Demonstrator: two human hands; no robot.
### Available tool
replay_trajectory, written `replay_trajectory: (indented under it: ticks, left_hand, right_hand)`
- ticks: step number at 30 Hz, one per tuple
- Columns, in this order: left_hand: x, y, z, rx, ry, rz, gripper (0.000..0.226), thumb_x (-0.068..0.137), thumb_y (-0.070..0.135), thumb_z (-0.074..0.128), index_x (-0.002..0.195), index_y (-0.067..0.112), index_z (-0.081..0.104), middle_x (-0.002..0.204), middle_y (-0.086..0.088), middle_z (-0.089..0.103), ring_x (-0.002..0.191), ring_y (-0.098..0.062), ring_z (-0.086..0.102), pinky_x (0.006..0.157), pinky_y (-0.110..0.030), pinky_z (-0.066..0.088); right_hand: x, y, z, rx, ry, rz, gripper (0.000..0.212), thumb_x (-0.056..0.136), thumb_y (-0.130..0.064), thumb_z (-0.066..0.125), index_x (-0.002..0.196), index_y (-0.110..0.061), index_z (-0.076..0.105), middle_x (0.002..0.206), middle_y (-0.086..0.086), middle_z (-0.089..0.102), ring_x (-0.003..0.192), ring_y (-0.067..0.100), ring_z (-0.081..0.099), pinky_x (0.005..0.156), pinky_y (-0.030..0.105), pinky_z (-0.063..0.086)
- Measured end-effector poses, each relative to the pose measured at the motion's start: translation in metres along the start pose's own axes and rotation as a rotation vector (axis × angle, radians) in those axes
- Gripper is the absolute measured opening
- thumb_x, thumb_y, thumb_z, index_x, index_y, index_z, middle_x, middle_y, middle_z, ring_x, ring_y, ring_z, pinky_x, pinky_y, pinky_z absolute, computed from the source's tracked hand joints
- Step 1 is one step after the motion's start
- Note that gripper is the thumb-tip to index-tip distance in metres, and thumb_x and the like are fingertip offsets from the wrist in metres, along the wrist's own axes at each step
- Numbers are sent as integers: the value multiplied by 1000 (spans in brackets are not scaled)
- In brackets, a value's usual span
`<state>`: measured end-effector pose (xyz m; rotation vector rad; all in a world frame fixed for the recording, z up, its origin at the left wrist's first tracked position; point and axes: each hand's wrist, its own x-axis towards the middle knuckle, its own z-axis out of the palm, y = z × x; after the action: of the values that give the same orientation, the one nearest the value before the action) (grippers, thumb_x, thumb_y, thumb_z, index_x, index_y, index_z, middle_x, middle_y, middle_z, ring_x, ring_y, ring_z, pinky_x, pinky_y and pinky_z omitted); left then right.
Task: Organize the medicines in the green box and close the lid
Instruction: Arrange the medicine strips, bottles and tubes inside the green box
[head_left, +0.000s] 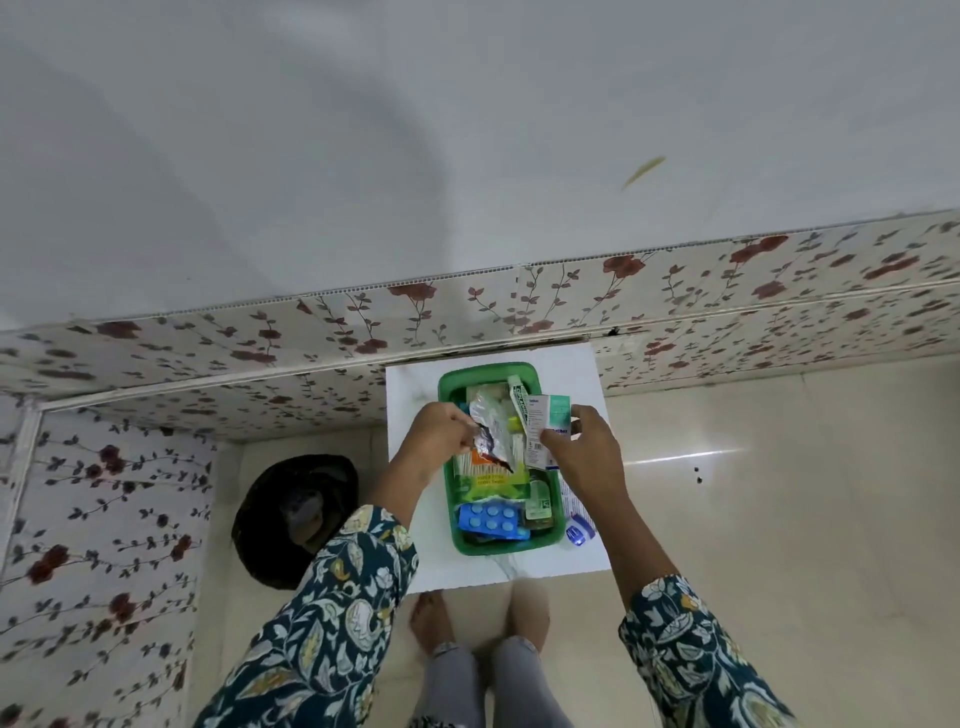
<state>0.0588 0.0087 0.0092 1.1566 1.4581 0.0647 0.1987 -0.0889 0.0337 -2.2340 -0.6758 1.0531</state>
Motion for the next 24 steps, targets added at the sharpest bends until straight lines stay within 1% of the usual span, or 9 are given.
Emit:
replay_trajectory:
  ticks: [2, 4, 6, 9, 11, 15, 18, 20, 24]
  left_hand:
    - [2, 8, -3, 144, -22, 24, 27, 89, 0, 56, 66, 13, 53, 77, -4, 56, 71, -14, 54, 72, -26, 52]
    - [9, 19, -3, 383, 23, 124, 20, 89, 0, 52, 73, 8, 58, 81, -6, 60, 79, -21, 56, 81, -36, 51]
    - [15, 28, 1, 591, 99, 232, 13, 86, -4, 49, 87, 0, 61, 94, -16, 60, 91, -27, 57, 79, -38, 48]
    - [16, 26, 18, 715, 171, 261, 34, 83, -6, 46, 116, -5, 52, 117, -22, 54, 108, -36, 54, 87, -40, 47]
    - [7, 21, 32, 610, 245, 195, 43, 86, -3, 43, 128, -2, 43, 126, -20, 52, 110, -37, 55, 81, -40, 47]
    - [3, 20, 51, 285, 339, 57, 38, 91, 16, 50, 126, 3, 41, 125, -15, 53, 93, -27, 57, 64, -29, 40]
    - [8, 19, 46, 293, 318, 69, 31, 91, 2, 48, 122, 2, 46, 122, -14, 54, 83, -20, 50, 53, -22, 37]
    - [12, 21, 35, 285, 348, 96, 30, 89, -7, 40, 116, 1, 52, 116, -17, 60, 83, -24, 54, 59, -26, 45]
    - [21, 26, 6, 177, 342, 85, 33, 87, -7, 43, 115, 3, 57, 116, -19, 61, 81, -25, 56, 54, -24, 41]
  right_hand:
    - [0, 1, 0, 6, -2, 1, 29, 82, -17, 60, 109, -9, 55, 114, 14, 61, 87, 19, 54, 82, 41, 54]
    - [1, 1, 0, 12, -9, 1, 31, 82, -17, 60, 111, -8, 54, 115, 13, 61, 88, 19, 55, 81, 40, 55]
    - [3, 3, -1, 12, -8, -6, 32, 83, -17, 60, 113, -8, 54, 116, 14, 60, 88, 18, 54, 80, 39, 55]
    - [2, 8, -2, 18, -2, 8, 32, 83, -17, 60, 113, -8, 54, 117, 14, 61, 90, 19, 55, 82, 41, 56]
    - [1, 10, -3, 21, -1, 18, 32, 82, -17, 61, 112, -8, 54, 116, 14, 61, 90, 19, 55, 84, 43, 56]
    - [4, 11, -4, 30, 8, 30, 33, 82, -17, 61, 113, -8, 54, 117, 14, 61, 90, 19, 54, 84, 42, 56]
    - [4, 9, -6, 45, 1, 26, 33, 83, -17, 60, 114, -8, 54, 117, 13, 61, 91, 19, 55, 83, 39, 55]
    - [4, 9, -7, 67, -7, 23, 32, 83, -16, 59, 114, -8, 54, 117, 13, 61, 91, 19, 56, 79, 37, 56]
    - [4, 9, -10, 112, -16, 26, 32, 84, -13, 58, 115, -9, 53, 115, 13, 62, 90, 19, 56, 73, 31, 53]
